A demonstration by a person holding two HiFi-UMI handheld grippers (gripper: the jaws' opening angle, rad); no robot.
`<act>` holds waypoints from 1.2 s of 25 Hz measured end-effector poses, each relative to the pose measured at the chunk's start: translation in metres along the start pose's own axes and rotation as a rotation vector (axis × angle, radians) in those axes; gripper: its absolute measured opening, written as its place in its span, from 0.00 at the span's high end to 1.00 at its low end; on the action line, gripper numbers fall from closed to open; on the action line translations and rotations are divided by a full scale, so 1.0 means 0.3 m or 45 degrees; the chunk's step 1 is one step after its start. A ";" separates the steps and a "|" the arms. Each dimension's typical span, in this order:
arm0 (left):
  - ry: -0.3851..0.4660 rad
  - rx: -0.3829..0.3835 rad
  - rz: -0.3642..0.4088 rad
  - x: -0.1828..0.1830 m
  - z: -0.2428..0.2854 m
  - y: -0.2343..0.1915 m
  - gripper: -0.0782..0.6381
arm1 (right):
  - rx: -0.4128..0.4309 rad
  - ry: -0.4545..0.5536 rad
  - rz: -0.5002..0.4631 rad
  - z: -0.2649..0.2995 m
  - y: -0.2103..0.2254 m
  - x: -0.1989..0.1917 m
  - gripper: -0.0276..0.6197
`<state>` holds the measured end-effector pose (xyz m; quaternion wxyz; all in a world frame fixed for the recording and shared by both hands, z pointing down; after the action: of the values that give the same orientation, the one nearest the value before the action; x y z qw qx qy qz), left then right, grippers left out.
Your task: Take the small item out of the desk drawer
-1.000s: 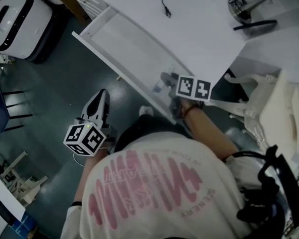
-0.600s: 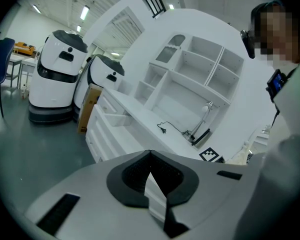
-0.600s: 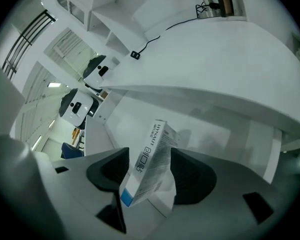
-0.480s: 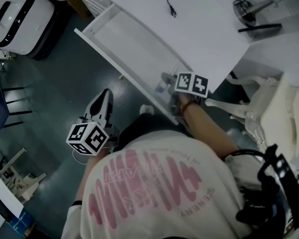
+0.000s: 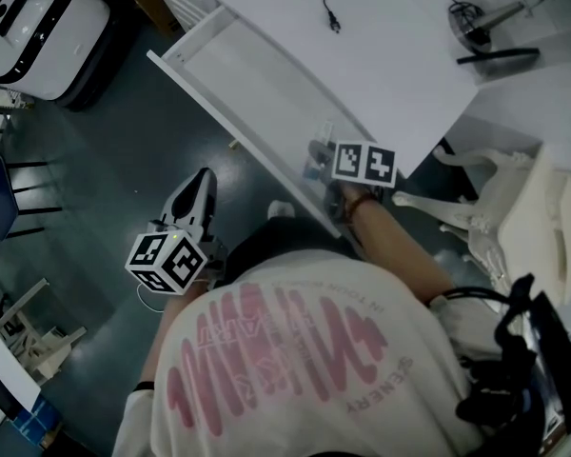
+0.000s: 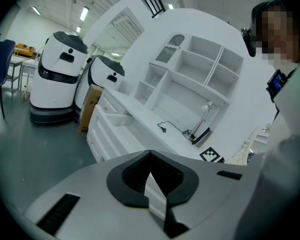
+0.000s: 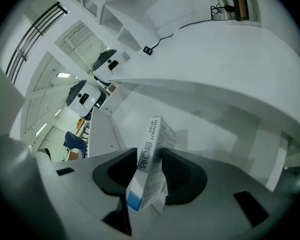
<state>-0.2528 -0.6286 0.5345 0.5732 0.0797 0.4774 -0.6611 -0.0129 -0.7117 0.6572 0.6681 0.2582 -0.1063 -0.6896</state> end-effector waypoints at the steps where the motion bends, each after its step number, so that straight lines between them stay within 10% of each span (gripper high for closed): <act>1: -0.003 0.001 0.003 -0.002 -0.001 0.000 0.85 | 0.001 -0.001 -0.018 0.001 -0.004 0.000 0.70; 30: 0.104 -0.024 0.016 0.010 -0.122 0.018 0.85 | -0.090 0.004 -0.349 -0.103 -0.038 -0.056 0.80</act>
<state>-0.2655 -0.6035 0.5101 0.5581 0.1044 0.5061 -0.6492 -0.0080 -0.6881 0.6292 0.5765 0.2477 -0.0445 -0.7774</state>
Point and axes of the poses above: the fingertips, and each gripper's own axes: z forward along the fingers, y to its right, x out of its top, the point moved 3 cm from there along -z, backward along the fingers, and after that the axes turned 8 degrees about -y, right-handed, at the moved point
